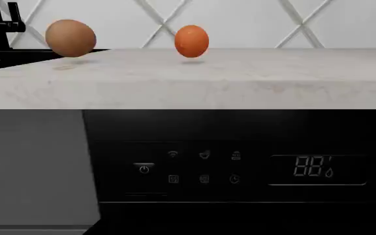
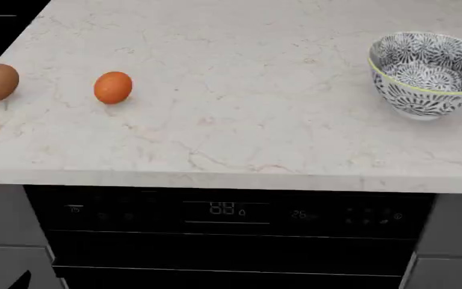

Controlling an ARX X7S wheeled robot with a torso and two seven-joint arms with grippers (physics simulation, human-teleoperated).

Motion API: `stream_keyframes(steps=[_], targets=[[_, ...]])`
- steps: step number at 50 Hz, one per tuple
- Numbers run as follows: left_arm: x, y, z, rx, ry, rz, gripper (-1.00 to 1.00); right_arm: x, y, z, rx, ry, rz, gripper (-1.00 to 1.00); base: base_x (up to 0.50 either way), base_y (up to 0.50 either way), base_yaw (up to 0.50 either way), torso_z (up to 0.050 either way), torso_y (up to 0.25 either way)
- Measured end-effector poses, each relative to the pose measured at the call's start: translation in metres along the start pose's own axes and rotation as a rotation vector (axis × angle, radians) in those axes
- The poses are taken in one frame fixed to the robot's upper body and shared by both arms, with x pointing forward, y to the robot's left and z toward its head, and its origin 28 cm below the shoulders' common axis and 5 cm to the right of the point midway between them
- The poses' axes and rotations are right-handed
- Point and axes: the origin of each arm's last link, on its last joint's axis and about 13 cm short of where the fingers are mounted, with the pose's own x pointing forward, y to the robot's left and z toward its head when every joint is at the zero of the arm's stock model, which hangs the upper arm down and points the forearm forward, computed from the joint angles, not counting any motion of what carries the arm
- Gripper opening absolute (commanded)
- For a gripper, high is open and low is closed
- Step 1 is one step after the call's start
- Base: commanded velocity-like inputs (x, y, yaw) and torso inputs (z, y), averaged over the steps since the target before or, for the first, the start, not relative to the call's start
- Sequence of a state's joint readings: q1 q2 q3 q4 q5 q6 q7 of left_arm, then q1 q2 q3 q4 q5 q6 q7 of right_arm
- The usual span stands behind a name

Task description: Place the eggs and milk next to the bowl.

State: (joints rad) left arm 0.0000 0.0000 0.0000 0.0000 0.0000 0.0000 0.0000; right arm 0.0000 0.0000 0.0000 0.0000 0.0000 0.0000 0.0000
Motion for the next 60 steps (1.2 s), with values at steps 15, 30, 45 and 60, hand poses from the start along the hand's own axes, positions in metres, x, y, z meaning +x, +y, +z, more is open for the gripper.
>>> stream_keyframes(steps=[15,30,45,60], targets=[[0.0,0.0,0.001,0.006,0.003,-0.001,1.0,0.0,0.002,0.001,0.001,-0.002,0.005,1.0,0.0,0.0,0.0,0.0,0.0],[-0.003,-0.001,0.003,0.018,0.001,0.002,1.0,0.001,0.005,0.006,0.003,-0.01,0.016,1.0,0.0,0.0,0.0,0.0,0.0],[-0.004,-0.001,0.005,0.008,0.0,0.006,1.0,-0.001,0.006,0.008,0.01,-0.018,0.016,1.0,0.0,0.0,0.0,0.02,0.0],[-0.005,-0.001,0.007,0.018,-0.001,0.022,1.0,-0.001,0.007,0.01,0.002,-0.012,0.02,1.0,0.0,0.0,0.0,0.05,0.0]])
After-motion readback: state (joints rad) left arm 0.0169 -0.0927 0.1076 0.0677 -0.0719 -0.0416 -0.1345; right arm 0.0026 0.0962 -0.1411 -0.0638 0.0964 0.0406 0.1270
